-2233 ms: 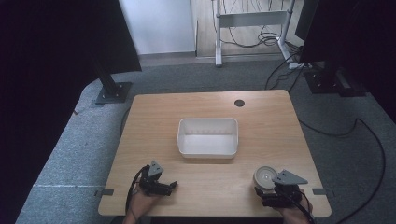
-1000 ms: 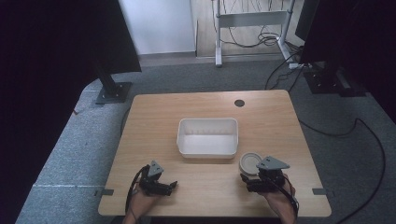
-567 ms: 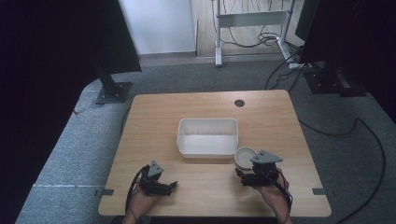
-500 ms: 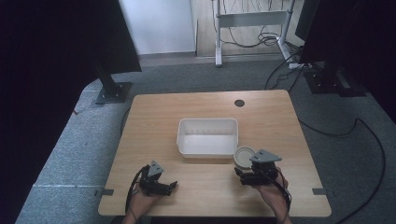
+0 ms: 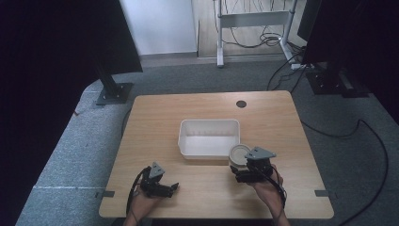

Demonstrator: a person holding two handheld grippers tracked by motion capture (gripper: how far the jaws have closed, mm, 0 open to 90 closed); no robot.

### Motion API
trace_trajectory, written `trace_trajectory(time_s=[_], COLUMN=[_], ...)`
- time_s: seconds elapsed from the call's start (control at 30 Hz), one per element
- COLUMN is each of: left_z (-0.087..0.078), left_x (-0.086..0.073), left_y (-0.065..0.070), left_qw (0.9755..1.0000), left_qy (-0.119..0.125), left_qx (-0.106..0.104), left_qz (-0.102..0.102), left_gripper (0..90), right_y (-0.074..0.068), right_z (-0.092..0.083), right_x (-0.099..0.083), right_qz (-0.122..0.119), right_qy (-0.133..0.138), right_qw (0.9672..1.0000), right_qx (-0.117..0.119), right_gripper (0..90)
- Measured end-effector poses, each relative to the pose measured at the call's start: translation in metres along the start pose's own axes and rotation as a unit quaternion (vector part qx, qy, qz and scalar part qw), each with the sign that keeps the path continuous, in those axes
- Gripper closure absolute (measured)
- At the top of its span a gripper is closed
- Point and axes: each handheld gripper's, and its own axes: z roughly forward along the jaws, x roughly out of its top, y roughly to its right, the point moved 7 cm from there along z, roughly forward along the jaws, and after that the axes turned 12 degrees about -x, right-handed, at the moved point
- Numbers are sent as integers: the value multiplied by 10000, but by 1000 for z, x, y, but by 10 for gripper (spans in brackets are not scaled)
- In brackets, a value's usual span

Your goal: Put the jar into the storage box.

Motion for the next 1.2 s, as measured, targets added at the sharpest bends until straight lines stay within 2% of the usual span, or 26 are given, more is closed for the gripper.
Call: trace_trajectory(time_s=[0.7,1.2], left_z=[0,0], left_x=[0,0], left_y=[0,0], left_qw=[10000,10000], left_qy=[8,16], left_qx=[0,-2], left_qz=[-3,-9], left_gripper=[18,17], right_y=[-19,-21], right_z=[19,37], right_x=[27,39], right_qz=[-105,-71], right_qy=[166,265], right_qw=[9996,9994], right_qx=[180,190], right_gripper=[92,92])
